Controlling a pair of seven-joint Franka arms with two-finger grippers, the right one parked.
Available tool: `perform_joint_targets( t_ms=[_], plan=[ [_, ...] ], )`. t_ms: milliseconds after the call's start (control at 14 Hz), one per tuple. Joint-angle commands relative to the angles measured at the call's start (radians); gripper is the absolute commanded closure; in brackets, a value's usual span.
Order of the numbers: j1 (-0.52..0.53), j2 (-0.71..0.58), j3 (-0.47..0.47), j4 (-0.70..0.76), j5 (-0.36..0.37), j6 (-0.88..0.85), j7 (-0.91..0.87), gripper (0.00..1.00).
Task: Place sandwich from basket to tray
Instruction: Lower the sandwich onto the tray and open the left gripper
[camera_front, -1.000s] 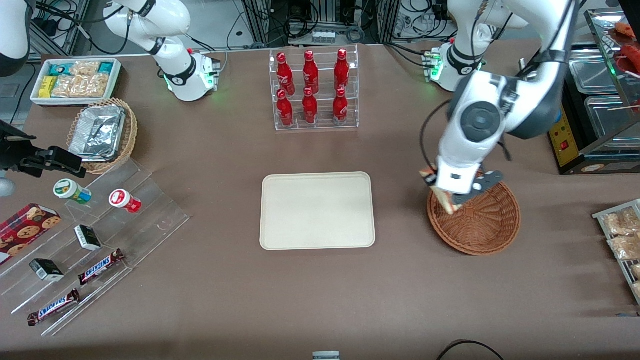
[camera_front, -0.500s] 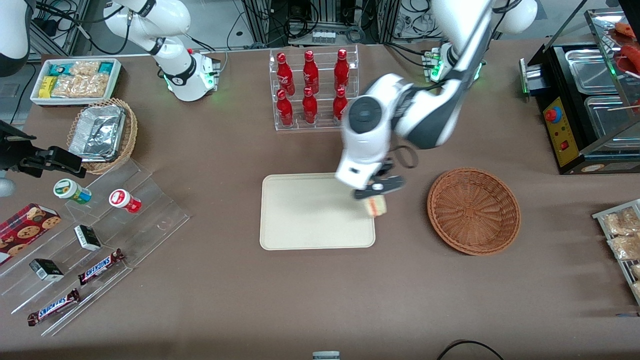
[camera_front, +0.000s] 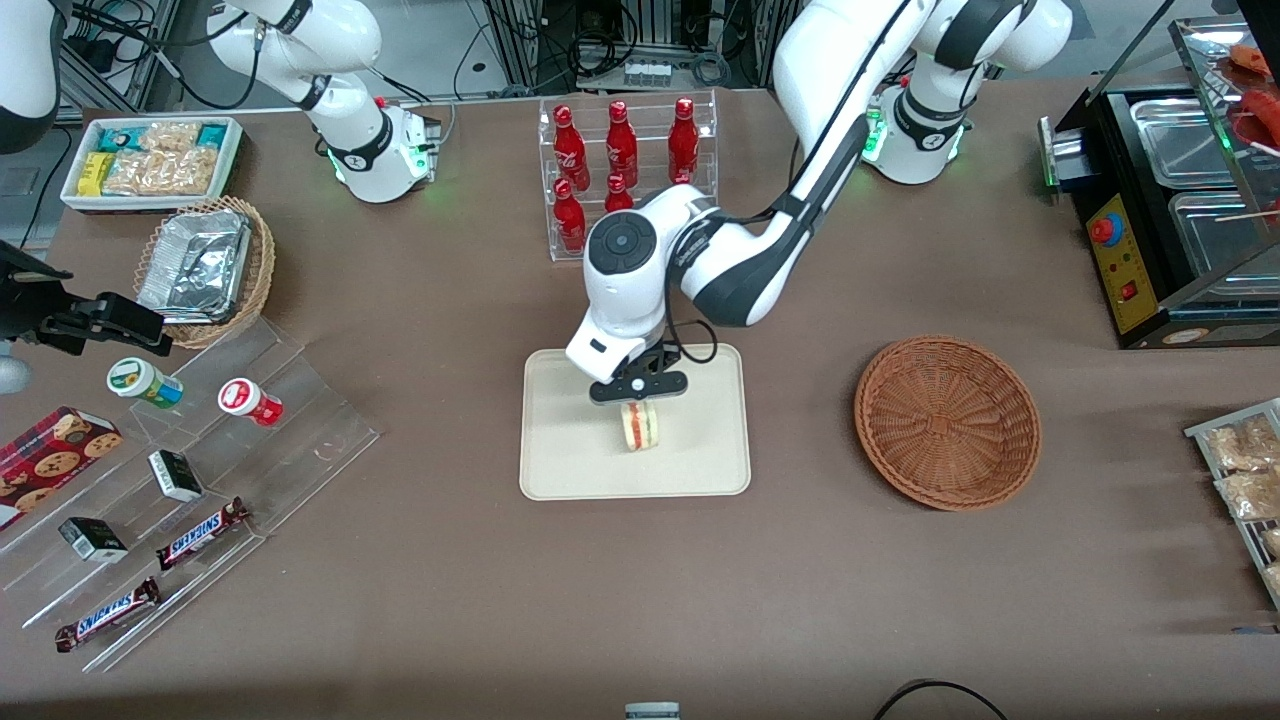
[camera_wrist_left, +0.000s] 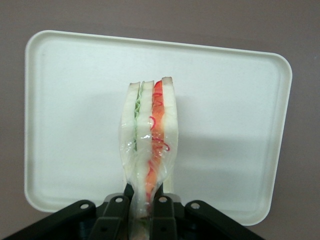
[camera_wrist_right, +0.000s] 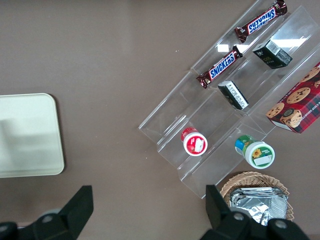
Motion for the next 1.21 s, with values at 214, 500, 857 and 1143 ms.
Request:
perform_joint_targets(
  t_ms=[214,500,857,1143],
  plan=[
    [-0.032,0.072,0.002,0.034,0.011,0.046,0.076,1.00],
    [-0.043,0.107,0.003,0.032,0.040,0.083,0.064,1.00],
    [-0.042,0.109,0.005,0.031,0.037,0.083,0.053,1.00],
    [-0.036,0.107,0.008,0.029,0.040,0.080,-0.020,1.00]
  ],
)
